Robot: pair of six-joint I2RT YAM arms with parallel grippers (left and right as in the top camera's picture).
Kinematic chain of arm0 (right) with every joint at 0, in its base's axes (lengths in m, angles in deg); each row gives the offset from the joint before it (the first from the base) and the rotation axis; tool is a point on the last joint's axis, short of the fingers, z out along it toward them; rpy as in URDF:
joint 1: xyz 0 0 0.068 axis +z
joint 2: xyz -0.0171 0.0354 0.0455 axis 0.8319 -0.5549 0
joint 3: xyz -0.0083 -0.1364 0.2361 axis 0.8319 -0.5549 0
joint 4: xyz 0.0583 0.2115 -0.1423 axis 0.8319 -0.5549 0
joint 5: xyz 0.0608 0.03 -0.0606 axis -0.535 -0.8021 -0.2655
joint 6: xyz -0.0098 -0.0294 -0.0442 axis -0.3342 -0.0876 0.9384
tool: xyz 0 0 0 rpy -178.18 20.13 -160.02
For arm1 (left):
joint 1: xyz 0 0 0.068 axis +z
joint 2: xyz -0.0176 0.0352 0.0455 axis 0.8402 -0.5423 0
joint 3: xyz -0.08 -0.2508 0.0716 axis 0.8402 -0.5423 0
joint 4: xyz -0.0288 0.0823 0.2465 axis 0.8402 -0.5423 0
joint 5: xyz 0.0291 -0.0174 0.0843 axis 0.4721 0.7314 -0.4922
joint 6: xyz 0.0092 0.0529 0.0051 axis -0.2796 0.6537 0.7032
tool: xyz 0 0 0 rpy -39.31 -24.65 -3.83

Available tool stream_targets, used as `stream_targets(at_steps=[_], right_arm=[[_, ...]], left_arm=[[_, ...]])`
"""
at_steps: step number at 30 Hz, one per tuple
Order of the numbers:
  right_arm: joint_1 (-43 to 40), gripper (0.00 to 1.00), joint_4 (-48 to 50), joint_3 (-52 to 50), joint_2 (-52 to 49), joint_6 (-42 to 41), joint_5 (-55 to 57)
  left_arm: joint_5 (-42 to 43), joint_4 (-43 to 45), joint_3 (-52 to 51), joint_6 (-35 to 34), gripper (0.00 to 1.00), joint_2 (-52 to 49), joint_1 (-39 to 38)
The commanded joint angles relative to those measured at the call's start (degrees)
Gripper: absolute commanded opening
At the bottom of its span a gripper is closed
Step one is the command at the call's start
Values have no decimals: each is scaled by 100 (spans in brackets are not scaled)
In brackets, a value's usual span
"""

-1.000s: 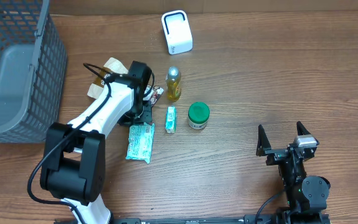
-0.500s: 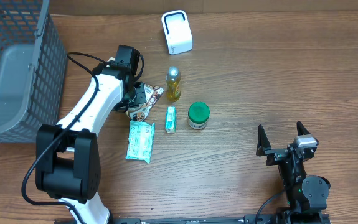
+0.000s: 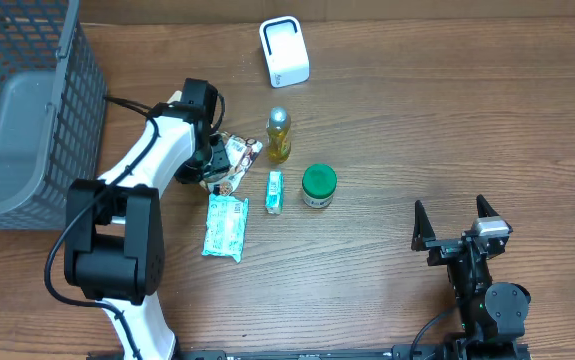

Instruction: Scan the item barcode

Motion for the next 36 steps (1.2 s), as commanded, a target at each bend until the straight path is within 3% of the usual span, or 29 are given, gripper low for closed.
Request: stream_targets(at_steps=[1, 4, 5, 9, 20, 29, 36], right_arm=[[28, 100, 11, -61, 26, 9, 13], [28, 100, 11, -61, 26, 9, 13], [28, 100, 11, -61, 26, 9, 13], [28, 100, 11, -61, 26, 9, 13], [28, 100, 11, -61, 26, 9, 13], [28, 100, 11, -61, 26, 9, 13], [28, 100, 11, -61, 26, 9, 13]], left_arm=[[-79, 26, -42, -496, 47, -107, 170], [-81, 160, -26, -485, 20, -103, 302], [-81, 181, 0, -485, 15, -103, 341], [-85, 304, 157, -415, 11, -103, 472], [-76, 367, 251, 737, 20, -94, 518], [-494, -772, 1130, 1108, 26, -48, 531], [-306, -1939, 2236, 1106, 40, -44, 509]])
